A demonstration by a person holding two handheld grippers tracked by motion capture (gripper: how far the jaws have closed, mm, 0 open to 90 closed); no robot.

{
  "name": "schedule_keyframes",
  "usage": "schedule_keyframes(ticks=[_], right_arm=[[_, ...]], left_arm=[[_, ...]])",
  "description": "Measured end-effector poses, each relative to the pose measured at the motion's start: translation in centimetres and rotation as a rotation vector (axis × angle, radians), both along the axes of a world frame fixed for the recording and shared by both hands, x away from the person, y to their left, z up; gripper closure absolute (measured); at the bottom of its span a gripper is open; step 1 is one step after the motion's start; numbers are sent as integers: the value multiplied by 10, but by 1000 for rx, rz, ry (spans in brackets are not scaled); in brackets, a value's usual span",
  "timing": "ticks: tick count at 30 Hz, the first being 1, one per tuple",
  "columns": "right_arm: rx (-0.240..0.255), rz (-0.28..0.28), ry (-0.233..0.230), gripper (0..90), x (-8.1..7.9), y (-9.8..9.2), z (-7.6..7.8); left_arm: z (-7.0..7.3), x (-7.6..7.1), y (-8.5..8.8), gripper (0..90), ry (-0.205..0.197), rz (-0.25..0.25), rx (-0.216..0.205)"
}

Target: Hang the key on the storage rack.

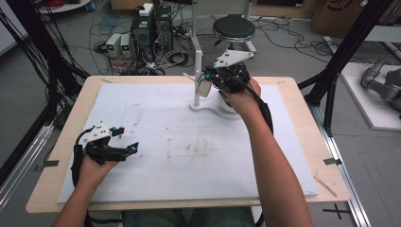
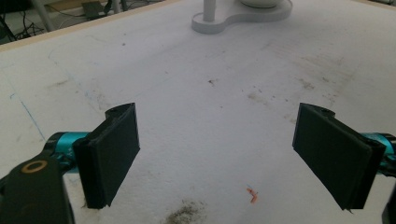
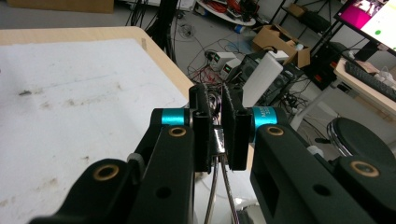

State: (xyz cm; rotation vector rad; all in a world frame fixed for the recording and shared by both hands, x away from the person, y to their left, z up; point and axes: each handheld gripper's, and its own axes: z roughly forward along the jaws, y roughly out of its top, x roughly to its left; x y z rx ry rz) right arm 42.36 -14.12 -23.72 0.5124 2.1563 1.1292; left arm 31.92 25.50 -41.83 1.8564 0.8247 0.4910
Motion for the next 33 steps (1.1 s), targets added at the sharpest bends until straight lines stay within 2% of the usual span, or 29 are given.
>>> schedule_keyframes(ticks=[5,9,22,28,33], right_arm=[[-32,-17,1,844,13,10,4],[-37,-41,10,844,21,12,3],[-63,-75,10,844,36,27,1],[-80,-103,32,844,44,29,-6],[-54,-112,31,844,46,29,-6]], left_arm=[[0,0,1,146,-4,3,0],[0,0,0,146,-1,0,-2],[0,-2,2,146,-3,3,-8],[1,-2,4,146,-5,1,-6],[0,-2,5,146,-4,2,-12]])
